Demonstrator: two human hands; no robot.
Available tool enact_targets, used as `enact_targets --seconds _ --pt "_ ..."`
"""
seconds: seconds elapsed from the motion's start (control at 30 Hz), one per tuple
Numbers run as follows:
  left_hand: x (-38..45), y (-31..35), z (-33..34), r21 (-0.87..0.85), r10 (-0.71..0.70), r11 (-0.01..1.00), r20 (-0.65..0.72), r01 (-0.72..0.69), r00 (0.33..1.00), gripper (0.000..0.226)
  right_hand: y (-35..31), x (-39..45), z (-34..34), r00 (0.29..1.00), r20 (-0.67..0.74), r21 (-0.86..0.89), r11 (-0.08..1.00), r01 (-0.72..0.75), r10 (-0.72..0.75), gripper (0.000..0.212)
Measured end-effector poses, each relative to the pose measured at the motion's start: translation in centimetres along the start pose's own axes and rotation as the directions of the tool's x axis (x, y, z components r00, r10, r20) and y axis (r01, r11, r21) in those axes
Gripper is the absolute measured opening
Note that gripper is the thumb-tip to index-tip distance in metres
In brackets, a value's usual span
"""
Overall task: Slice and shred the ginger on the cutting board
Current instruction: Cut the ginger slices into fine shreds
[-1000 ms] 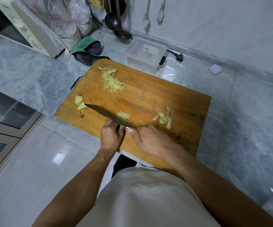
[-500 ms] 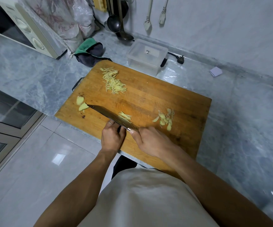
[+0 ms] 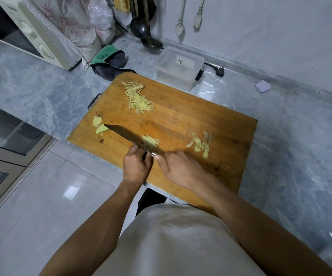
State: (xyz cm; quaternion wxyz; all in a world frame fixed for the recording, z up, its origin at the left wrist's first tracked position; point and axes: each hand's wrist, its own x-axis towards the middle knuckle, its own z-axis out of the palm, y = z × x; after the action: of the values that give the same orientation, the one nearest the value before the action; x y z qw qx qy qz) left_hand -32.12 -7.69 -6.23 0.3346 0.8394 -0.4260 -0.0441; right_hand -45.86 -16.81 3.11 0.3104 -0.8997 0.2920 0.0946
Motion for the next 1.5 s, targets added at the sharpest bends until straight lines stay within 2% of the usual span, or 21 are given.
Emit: enact_targets --seconds 0.2,0.33,0.47,0.63,0.87,1.07,1.23,1.5 --pt "0.0 0.1 -0.2 -0.025 0.033 0.999 -0.034 -0.034 0.999 0.041 0.4 -0.9 -0.4 1.000 0.003 -0.006 1.000 0.013 -0.013 0.053" --pt "0.0 0.4 -0.4 -0.028 0.064 0.998 -0.037 -0.065 0.997 0.034 0.4 -0.8 -0.8 1.000 0.015 0.010 1.000 0.004 -0.004 0.054" --pt "0.1 0.0 -0.2 -0.026 0.044 0.999 -0.027 -0.045 0.999 0.037 0.3 -0.5 -0.5 1.000 0.006 -0.001 1.000 0.004 -0.004 0.055" --pt "0.0 0.3 -0.2 -0.009 0.001 1.000 -0.022 -0.001 1.000 0.017 0.2 -0.6 -0.1 1.000 -0.013 -0.037 0.999 0.010 -0.010 0.056" --pt "0.0 0.3 -0.1 0.004 0.024 1.000 -0.068 -0.023 0.997 0.012 0.7 -1.2 -0.9 1.000 0.003 0.023 1.000 0.010 -0.010 0.055" --pt "0.1 -0.2 0.2 0.024 0.003 1.000 -0.062 -0.001 0.998 0.023 0.3 -0.8 -0.8 1.000 0.008 0.000 1.000 0.003 -0.003 0.055" --pt "0.0 0.1 0.2 0.027 0.010 1.000 -0.041 -0.009 0.999 0.016 0.1 -0.2 -0.2 1.000 -0.004 0.000 1.000 -0.002 0.002 0.053" --pt "-0.2 0.3 -0.2 -0.008 0.042 0.999 -0.049 -0.042 0.998 0.038 0.6 -1.2 -0.6 1.000 -0.003 0.008 1.000 0.006 -0.006 0.052"
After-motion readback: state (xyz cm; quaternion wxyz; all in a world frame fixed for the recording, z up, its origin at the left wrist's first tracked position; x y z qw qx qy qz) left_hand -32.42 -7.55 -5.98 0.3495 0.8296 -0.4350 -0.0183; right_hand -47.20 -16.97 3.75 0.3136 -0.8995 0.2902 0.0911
